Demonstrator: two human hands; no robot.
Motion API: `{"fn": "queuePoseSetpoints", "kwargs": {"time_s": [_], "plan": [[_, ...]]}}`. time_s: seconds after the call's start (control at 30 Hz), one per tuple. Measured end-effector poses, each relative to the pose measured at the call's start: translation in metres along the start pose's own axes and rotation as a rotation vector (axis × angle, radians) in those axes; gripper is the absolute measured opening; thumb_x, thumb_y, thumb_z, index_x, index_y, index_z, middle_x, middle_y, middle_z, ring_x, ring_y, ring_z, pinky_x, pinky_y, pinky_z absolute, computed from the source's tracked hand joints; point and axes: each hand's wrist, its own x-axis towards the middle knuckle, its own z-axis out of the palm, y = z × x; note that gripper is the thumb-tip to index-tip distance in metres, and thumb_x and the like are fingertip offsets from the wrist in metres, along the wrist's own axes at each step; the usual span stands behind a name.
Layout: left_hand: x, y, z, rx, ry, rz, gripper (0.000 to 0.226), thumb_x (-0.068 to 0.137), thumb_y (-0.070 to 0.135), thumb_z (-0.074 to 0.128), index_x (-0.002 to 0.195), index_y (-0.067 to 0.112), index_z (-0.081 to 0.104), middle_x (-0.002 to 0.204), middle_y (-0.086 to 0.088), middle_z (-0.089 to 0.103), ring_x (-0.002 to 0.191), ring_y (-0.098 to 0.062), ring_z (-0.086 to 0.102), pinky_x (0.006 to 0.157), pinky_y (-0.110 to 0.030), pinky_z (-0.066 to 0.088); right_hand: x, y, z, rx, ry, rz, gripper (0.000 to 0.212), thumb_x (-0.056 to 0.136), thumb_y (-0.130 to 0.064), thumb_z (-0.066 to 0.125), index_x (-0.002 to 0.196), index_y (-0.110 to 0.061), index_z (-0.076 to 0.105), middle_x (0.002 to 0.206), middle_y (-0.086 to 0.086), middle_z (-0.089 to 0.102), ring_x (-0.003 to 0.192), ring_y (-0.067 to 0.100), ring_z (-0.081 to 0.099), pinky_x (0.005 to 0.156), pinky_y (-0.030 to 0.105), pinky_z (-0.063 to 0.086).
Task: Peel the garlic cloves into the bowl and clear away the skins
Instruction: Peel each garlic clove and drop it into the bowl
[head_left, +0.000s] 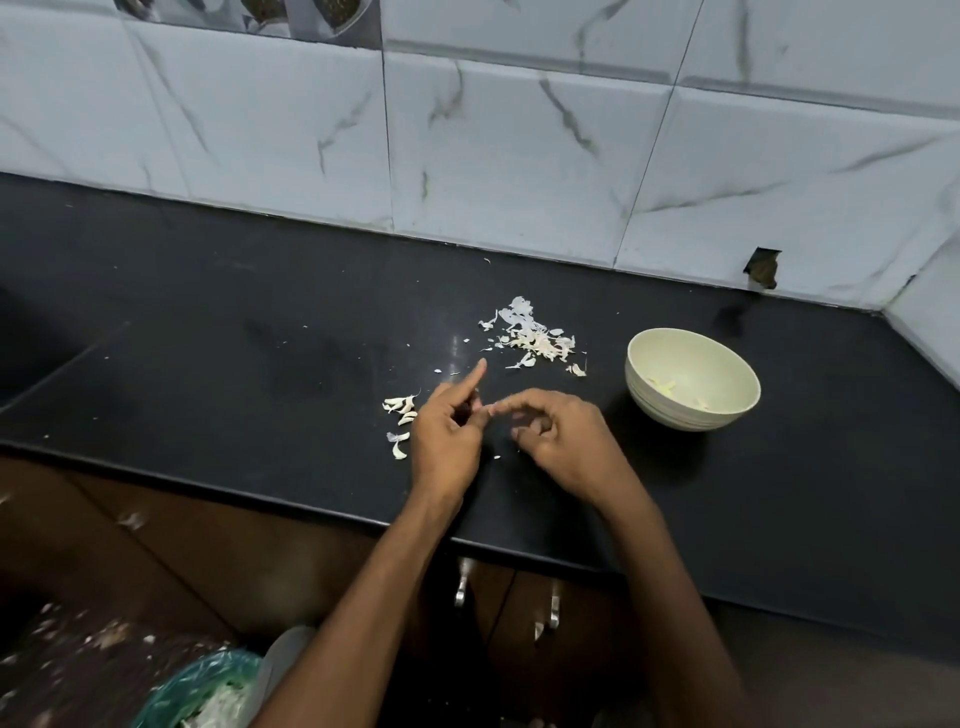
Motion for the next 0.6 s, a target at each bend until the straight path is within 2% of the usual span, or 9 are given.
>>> {"fn": "queuePoseSetpoints", "kwargs": {"time_s": [0.07,0.13,0.2,0.27,0.33,0.37,0.43,0.5,0.6], "plan": [[0.001,0.001,0.001,0.006,-0.054,0.004,0.078,0.090,-0.015,0.064,0.140,0.043,0.052,0.139,0.011,0.061,0.130,0.001,0.054,0.113,-0.018,0.039,0.001,-0.003,-0.005,-0.042,-0.027,-0.009,0.044,0.088,0.002,0.063,0.119,-0.026,0.078,0.122,-0.004,0.075,0.107,0.012,0.070,0.103,0.023,0.050],[0.002,0.002,0.001,0.009,-0.019,0.003,0.076,0.089,-0.015,0.066,0.141,0.038,0.052,0.140,0.001,0.057,0.129,-0.002,0.054,0.109,-0.014,0.039,0.003,-0.007,-0.011,-0.027,0.112,-0.005,0.047,0.084,0.014,0.053,0.102,-0.017,0.084,0.117,-0.002,0.077,0.120,0.011,0.067,0.110,0.015,0.042],[0.001,0.003,0.001,-0.038,0.056,-0.025,0.057,0.088,-0.010,0.072,0.128,0.030,0.066,0.118,-0.008,0.061,0.105,-0.004,0.062,0.098,-0.018,0.048,0.004,-0.004,-0.016,0.044,0.234,0.015,0.044,0.083,0.013,0.055,0.082,-0.020,0.083,0.096,-0.009,0.080,0.103,0.003,0.073,0.102,0.022,0.052],[0.001,0.002,0.001,-0.135,0.077,-0.072,0.042,0.089,-0.007,0.073,0.115,0.026,0.075,0.103,-0.005,0.069,0.095,-0.006,0.066,0.100,-0.029,0.052,0.004,0.000,-0.018,0.022,0.219,0.020,0.026,0.085,-0.004,0.072,0.087,-0.027,0.083,0.090,-0.017,0.078,0.088,0.000,0.073,0.090,0.032,0.059],[0.002,0.000,0.001,-0.188,0.062,-0.121,0.042,0.096,-0.007,0.064,0.122,0.025,0.072,0.104,0.007,0.078,0.105,-0.006,0.070,0.109,-0.036,0.050,0.001,0.005,-0.013,-0.052,0.159,0.048,0.029,0.081,-0.019,0.085,0.108,-0.029,0.081,0.101,-0.015,0.073,0.083,0.004,0.069,0.087,0.035,0.059],[0.003,-0.001,0.001,-0.186,0.045,-0.124,0.047,0.099,-0.008,0.058,0.131,0.025,0.066,0.110,0.008,0.078,0.114,-0.007,0.068,0.112,-0.036,0.047,-0.001,0.006,-0.011,-0.047,0.173,0.050,0.035,0.081,-0.016,0.085,0.114,-0.026,0.080,0.104,-0.012,0.070,0.081,0.006,0.068,0.087,0.034,0.058],[0.004,-0.005,0.002,-0.195,0.019,-0.128,0.056,0.101,-0.012,0.048,0.144,0.022,0.057,0.121,0.006,0.076,0.123,-0.013,0.064,0.110,-0.032,0.044,-0.007,0.005,-0.008,0.115,0.223,0.031,0.029,0.086,-0.001,0.075,0.109,-0.018,0.081,0.100,-0.004,0.072,0.078,0.009,0.070,0.082,0.030,0.059],[0.006,-0.004,0.002,-0.279,0.038,-0.177,0.053,0.100,-0.013,0.046,0.144,0.015,0.059,0.123,0.005,0.076,0.117,-0.016,0.065,0.104,-0.030,0.045,-0.015,-0.002,-0.007,0.465,0.025,0.120,0.028,0.093,0.010,0.059,0.097,-0.008,0.080,0.092,0.010,0.078,0.080,0.016,0.075,0.075,0.032,0.062],[0.009,0.003,-0.002,-0.439,0.098,-0.221,0.048,0.098,-0.013,0.041,0.130,0.011,0.067,0.119,-0.004,0.077,0.125,-0.015,0.063,0.113,-0.029,0.040,-0.024,-0.012,0.003,0.735,-0.534,0.264,0.022,0.100,0.010,0.053,0.105,0.005,0.073,0.102,0.025,0.077,0.099,0.032,0.076,0.088,0.036,0.063]]}}
